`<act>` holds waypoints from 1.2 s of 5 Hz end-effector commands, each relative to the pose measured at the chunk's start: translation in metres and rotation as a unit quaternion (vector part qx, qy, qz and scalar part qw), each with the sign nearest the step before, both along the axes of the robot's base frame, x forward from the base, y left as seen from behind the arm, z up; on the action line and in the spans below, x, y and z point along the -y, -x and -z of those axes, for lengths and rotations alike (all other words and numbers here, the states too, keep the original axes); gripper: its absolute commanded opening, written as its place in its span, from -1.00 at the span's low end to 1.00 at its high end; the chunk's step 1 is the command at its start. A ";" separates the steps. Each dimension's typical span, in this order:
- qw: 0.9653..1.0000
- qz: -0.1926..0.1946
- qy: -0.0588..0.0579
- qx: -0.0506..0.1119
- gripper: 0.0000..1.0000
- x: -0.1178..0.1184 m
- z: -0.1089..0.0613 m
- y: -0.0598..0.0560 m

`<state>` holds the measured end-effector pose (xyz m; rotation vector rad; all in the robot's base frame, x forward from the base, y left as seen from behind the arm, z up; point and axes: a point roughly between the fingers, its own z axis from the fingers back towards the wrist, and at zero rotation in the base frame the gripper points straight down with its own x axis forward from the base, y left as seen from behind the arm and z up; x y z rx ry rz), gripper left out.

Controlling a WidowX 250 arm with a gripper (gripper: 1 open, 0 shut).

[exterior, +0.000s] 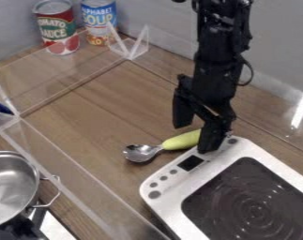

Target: Put green spoon on the white and black stove top

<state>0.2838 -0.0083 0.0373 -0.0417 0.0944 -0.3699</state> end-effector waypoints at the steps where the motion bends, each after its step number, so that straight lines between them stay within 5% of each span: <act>1: 1.000 0.025 0.006 0.003 1.00 0.001 0.000 -0.002; 6: 0.996 0.059 0.062 0.005 1.00 0.008 -0.015 0.005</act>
